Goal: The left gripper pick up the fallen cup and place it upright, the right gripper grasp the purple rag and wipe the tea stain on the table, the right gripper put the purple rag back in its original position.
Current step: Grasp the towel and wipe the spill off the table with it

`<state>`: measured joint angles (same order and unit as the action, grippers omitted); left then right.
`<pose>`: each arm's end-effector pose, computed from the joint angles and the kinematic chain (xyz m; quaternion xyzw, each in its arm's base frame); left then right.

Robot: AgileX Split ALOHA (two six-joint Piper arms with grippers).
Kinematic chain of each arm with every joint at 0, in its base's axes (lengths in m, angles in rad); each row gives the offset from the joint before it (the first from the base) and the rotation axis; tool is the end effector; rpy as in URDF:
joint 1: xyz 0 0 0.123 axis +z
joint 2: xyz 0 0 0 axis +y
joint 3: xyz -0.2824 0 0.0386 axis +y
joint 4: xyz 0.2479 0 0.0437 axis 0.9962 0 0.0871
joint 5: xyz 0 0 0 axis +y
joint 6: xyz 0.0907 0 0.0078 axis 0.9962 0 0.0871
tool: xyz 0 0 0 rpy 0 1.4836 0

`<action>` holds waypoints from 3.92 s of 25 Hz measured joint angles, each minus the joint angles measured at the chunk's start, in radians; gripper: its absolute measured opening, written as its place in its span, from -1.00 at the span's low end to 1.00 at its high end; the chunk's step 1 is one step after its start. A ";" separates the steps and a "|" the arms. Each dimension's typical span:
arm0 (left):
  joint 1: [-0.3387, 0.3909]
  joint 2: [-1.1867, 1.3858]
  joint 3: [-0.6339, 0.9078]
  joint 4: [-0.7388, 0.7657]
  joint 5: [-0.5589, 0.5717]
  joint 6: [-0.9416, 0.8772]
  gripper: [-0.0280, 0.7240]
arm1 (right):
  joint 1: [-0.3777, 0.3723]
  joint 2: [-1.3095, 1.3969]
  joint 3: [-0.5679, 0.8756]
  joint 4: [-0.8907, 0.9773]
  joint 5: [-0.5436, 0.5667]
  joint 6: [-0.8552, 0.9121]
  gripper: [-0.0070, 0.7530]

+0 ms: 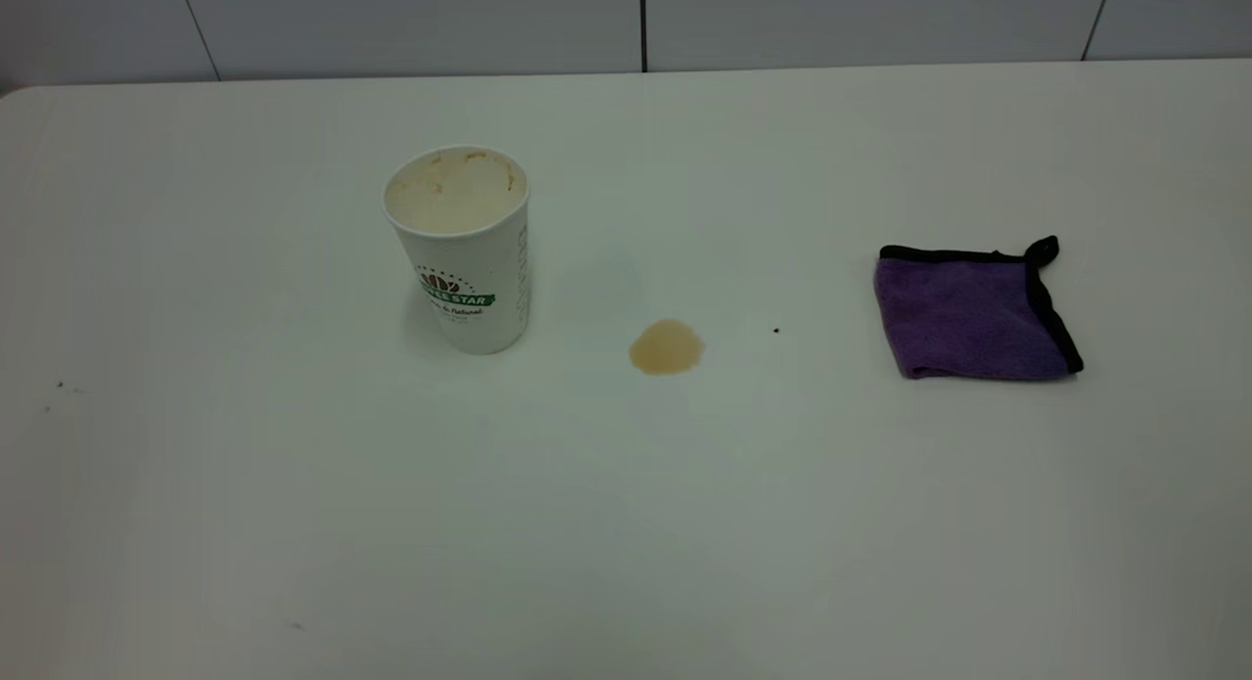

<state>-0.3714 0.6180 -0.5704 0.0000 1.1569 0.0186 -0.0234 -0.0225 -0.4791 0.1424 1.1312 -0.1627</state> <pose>0.0761 -0.0296 0.2681 0.1888 0.9559 -0.0395 0.2213 -0.0091 0.0119 0.2663 -0.0657 0.8660 0.0251 0.4951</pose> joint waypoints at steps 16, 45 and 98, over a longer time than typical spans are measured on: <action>0.073 -0.334 0.084 0.019 -0.044 -0.002 0.45 | 0.000 0.000 0.000 0.000 0.000 0.000 0.33; 0.372 -0.637 0.084 0.019 -0.025 -0.005 0.45 | 0.000 0.000 0.000 0.003 -0.001 0.001 0.32; 0.372 -0.637 0.084 0.019 -0.024 -0.004 0.45 | 0.225 2.343 -0.910 0.066 -0.580 -0.143 0.58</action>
<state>0.0005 -0.0194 -0.4867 0.0187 1.1328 0.0144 0.2012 2.3202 -1.3896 0.2088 0.5508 -0.3053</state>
